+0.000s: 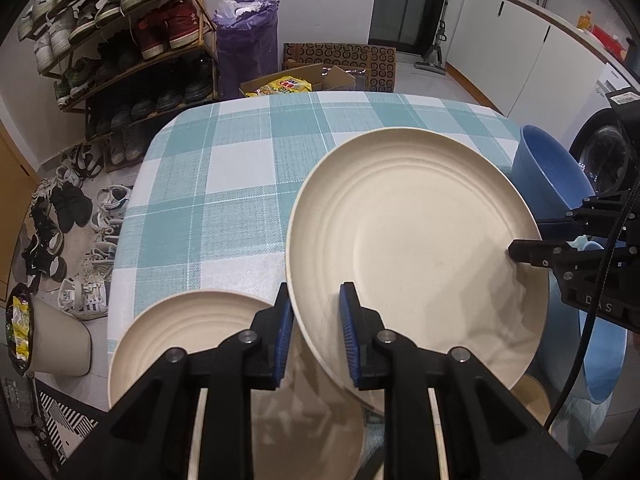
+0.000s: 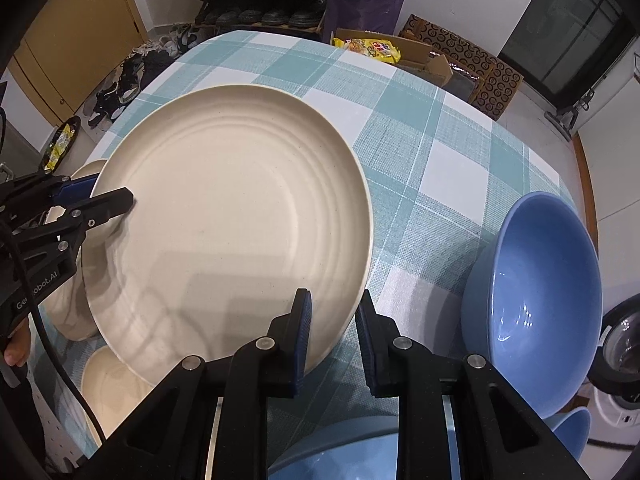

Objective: Organize plates and bowls

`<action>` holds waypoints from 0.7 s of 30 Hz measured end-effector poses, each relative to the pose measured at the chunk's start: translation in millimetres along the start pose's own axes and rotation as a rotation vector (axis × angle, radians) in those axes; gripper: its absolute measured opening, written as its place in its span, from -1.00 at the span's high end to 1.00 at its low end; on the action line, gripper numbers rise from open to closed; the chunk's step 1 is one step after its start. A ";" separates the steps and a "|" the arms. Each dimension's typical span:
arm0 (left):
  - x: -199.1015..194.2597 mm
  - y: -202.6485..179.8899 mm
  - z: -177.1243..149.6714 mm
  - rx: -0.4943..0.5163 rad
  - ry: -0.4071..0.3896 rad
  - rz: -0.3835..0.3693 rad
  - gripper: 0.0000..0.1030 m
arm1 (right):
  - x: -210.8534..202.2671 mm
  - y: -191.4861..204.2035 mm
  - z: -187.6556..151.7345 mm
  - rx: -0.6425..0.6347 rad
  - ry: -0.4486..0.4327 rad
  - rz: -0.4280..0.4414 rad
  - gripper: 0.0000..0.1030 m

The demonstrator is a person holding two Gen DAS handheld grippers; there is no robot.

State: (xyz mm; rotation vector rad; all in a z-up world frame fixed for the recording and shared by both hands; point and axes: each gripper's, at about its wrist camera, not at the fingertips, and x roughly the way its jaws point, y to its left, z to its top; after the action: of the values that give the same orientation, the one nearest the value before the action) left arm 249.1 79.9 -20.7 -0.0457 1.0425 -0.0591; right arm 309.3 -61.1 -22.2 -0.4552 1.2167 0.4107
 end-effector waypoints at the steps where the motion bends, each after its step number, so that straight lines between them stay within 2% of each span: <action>1: -2.7 -0.4 -1.1 0.000 -0.003 0.002 0.60 | -2.3 1.0 -0.9 -0.002 -0.003 0.000 0.57; 21: -58.4 -9.3 -39.7 -0.007 -0.067 0.026 0.60 | -55.5 26.0 -45.5 -0.037 -0.075 0.014 0.56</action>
State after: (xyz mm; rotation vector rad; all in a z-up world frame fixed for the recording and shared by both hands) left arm 185.3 74.4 10.3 -0.0405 0.9757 -0.0301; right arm 242.9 -67.1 15.0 -0.4594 1.1422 0.4595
